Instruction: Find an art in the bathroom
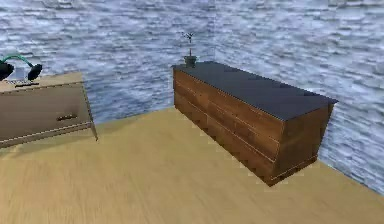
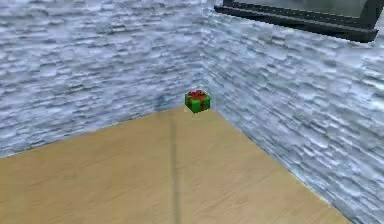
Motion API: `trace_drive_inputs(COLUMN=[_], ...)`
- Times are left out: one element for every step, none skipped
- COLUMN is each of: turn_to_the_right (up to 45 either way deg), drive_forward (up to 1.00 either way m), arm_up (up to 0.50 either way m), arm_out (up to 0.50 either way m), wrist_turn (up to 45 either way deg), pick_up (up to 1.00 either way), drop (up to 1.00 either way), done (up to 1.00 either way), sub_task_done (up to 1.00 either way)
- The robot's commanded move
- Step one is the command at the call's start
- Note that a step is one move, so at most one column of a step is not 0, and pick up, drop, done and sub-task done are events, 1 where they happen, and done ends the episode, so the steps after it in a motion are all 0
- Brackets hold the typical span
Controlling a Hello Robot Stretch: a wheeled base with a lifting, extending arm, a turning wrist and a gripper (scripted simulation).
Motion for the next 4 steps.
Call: trace_drive_inputs(turn_to_the_right=[-45.0,-45.0,-45.0,-18.0], drive_forward=[0.00,0.00,0.00,0.00], arm_up=[0.00,0.00,0.00,0.00], arm_out=[0.00,0.00,0.00,0.00], wrist_turn=[0.0,0.0,0.0,0.0], pick_up=[0.00,0.00,0.00,0.00], drop=[0.00,0.00,0.00,0.00], done=[0.00,0.00,0.00,0.00], sub_task_done=[0.00,0.00,0.00,0.00])
